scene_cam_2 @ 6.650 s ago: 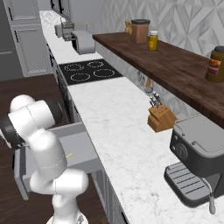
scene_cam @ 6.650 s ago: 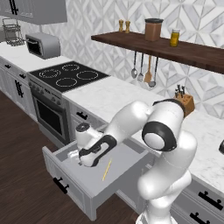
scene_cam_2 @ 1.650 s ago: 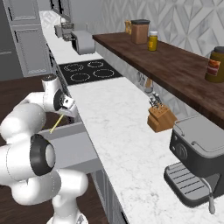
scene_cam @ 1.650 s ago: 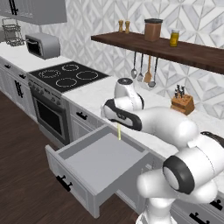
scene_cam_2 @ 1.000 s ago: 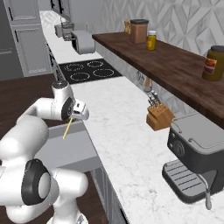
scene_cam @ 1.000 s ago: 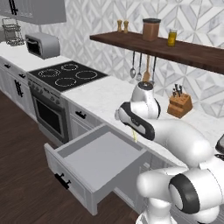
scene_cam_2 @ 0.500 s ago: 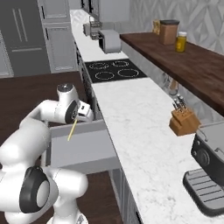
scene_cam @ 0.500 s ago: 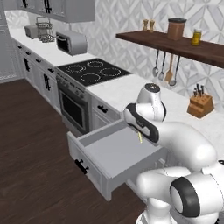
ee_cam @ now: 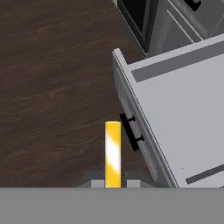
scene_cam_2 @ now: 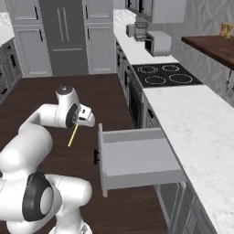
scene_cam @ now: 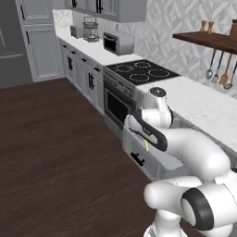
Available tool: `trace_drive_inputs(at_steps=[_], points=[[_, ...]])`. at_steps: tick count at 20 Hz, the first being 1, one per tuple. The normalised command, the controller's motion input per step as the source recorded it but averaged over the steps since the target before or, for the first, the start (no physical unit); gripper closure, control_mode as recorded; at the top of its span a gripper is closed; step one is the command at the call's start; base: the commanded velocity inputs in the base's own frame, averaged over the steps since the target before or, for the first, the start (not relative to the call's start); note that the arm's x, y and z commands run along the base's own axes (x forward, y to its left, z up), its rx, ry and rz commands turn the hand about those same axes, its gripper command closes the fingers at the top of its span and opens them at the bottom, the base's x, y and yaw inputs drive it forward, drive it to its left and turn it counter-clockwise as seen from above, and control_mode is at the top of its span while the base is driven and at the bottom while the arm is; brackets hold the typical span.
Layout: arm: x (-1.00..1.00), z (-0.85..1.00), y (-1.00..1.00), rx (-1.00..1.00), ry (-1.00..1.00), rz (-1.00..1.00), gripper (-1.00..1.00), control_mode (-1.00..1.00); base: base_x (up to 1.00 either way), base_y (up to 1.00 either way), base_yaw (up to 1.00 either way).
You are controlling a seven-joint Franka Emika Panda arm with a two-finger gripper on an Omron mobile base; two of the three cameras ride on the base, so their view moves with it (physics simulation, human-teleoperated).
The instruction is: Take a straw from the drawer in front and place it inside the glass cup on the dining counter.
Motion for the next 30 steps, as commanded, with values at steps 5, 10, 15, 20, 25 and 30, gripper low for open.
trace_drive_inputs(at_steps=[5,10,15,20,25,30], points=[[0.00,0.00,0.00,0.00,0.00,0.00,1.00,1.00,0.34,1.00,0.06],[0.00,0.00,0.00,0.00,0.00,0.00,1.00,1.00,0.12,1.00,0.02],[0.00,0.00,0.00,0.00,0.00,0.00,1.00,1.00,-0.05,1.00,0.21],[0.00,0.00,0.00,0.00,0.00,0.00,1.00,1.00,0.62,0.99,0.37],[0.00,0.00,0.00,0.00,0.00,0.00,1.00,1.00,1.00,0.72,0.26],[0.00,0.00,0.00,0.00,0.00,0.00,1.00,1.00,1.00,0.31,0.29]])
